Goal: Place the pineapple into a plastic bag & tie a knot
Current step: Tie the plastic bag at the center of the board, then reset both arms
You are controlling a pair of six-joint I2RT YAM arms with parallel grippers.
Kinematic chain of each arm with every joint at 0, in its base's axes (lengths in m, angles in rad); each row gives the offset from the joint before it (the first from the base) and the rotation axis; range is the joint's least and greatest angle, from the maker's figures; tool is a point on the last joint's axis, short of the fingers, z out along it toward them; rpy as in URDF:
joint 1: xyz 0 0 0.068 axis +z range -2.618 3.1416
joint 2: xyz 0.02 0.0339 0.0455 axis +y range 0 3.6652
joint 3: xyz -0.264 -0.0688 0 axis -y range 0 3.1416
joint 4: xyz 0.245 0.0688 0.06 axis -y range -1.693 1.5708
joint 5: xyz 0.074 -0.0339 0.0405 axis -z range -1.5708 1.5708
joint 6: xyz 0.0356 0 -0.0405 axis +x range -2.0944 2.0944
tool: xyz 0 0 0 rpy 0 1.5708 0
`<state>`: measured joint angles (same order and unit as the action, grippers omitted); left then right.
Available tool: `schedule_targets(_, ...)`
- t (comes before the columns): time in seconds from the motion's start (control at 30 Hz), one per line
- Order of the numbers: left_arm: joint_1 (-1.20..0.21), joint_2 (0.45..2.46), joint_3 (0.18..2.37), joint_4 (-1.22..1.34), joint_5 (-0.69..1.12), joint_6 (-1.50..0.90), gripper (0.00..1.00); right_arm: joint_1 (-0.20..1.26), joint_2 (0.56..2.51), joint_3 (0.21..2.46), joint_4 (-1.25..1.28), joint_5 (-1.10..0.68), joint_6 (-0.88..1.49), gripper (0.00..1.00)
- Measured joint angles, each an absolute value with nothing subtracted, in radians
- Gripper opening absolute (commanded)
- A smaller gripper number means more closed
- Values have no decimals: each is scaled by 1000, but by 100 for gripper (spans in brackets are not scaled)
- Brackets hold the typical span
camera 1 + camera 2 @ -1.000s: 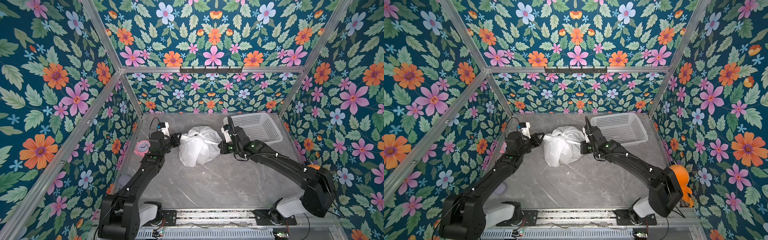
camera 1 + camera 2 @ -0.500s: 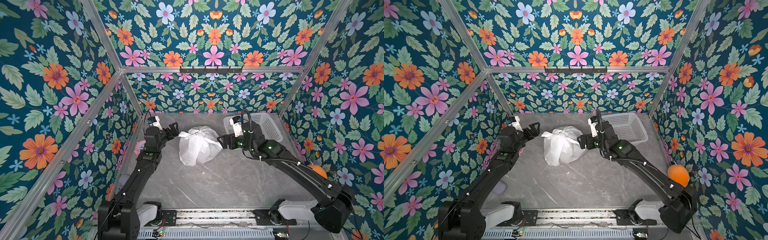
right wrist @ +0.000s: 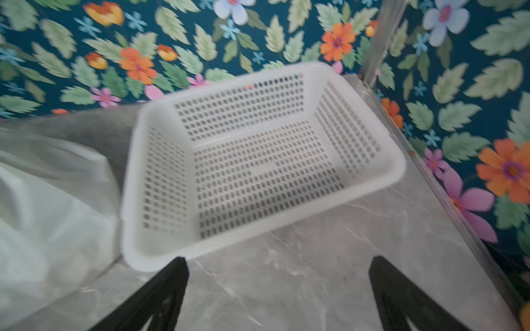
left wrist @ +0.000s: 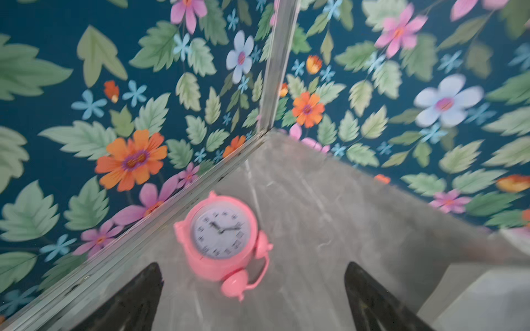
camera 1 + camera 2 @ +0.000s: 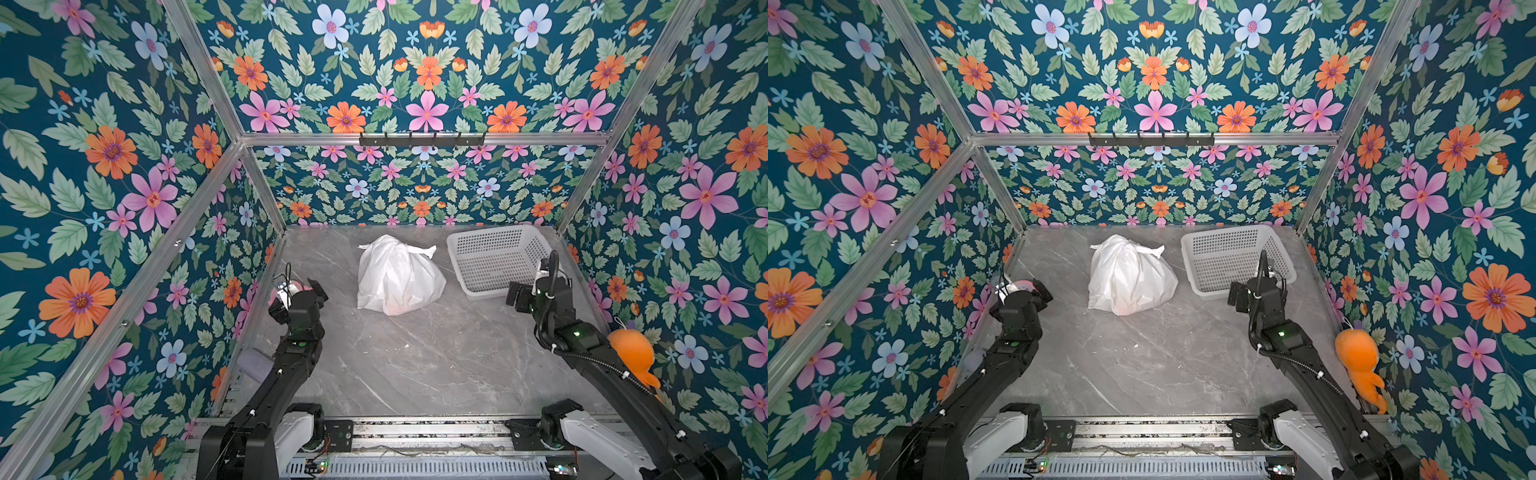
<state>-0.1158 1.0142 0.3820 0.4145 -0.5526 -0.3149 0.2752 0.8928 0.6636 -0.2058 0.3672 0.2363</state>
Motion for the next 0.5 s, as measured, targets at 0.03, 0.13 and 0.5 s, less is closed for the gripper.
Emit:
schedule_targets(0.03, -115, 1025, 352, 440, -567, -306, 100, 267, 871, 619, -187, 377, 231, 99)
schedule_targets(0.13, -113, 1065, 265, 540, -588, -275, 100, 260, 834, 507, -115, 424, 205, 99)
schedule_targets(0.5, -106, 1165, 136, 841, -491, -139, 100, 229, 994, 267, 282, 471, 153, 99)
